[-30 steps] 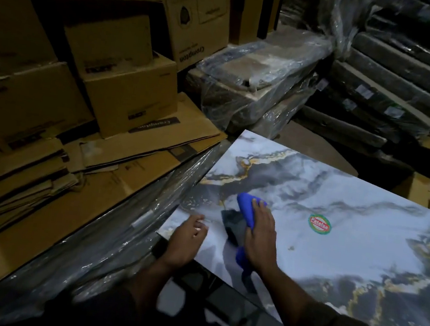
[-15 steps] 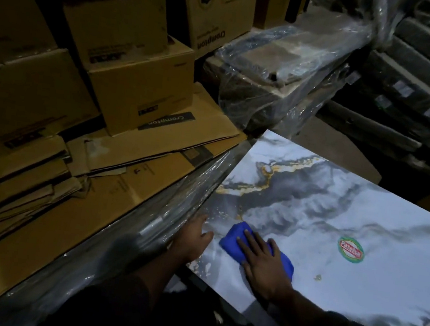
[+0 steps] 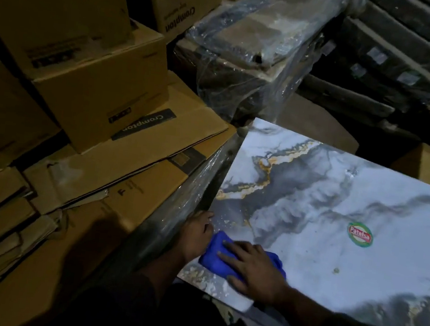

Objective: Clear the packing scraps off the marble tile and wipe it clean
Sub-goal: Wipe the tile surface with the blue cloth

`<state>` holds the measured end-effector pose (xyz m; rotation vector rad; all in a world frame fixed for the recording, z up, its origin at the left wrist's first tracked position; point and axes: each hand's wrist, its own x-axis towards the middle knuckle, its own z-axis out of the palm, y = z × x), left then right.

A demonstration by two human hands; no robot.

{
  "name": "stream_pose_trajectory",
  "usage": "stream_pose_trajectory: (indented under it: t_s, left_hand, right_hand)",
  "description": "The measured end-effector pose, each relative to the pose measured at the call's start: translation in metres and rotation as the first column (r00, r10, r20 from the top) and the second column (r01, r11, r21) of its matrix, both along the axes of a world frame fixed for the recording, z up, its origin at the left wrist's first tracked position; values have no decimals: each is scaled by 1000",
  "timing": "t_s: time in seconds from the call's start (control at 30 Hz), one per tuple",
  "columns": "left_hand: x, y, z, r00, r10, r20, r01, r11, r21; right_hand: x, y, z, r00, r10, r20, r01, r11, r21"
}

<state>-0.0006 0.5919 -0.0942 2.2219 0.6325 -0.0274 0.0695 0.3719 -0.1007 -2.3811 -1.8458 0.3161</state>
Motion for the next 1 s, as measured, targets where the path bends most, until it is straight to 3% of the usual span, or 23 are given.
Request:
stream_pose_trajectory:
  t_s: [0.03, 0.1, 0.2, 0.27, 0.3, 0.57, 0.7, 0.83, 0.93, 1.0]
  left_hand:
    - [-2, 4, -2, 999, -22, 25, 22, 1000, 17]
    - [-7, 10, -6, 994, -79, 71, 76, 996, 46]
    - [-12, 13, -10, 990, -104, 100, 108, 993, -41]
    - [-14, 12, -10, 995, -41, 87, 56, 981, -187]
    - [-15, 10, -10, 997, -21, 76, 39, 970, -242]
    - [-8, 8, -13, 978, 192, 81, -127, 856, -500]
    - [-6, 9, -16, 996, 29, 86, 2, 942, -334]
    - [-3, 0, -21, 974, -218, 64, 221, 975, -36]
    - [-8, -3, -26, 948, -300, 108, 292, 952, 87]
    - [-8, -6, -38, 921, -361, 146, 334, 925, 181]
  right_hand:
    - [8, -2, 1, 998, -43, 50, 43, 999, 0]
    - [24, -10, 1, 955, -281, 95, 278, 959, 52]
    - [29, -10, -5, 721, -693, 18, 686, 717, 126]
    - [17, 14, -10, 587, -809, -13, 805, 582, 114]
    - [9, 31, -11, 570, -821, -22, 819, 566, 97]
    - [-91, 105, -18, 808, -579, -105, 583, 812, 9]
    - [-112, 62, -20, 901, -431, -52, 432, 902, 19]
    - [-91, 4, -15, 892, -452, -26, 452, 891, 34]
    - [-60, -30, -13, 769, -636, 65, 635, 772, 34]
    - [-41, -37, -12, 544, -837, 55, 837, 546, 30]
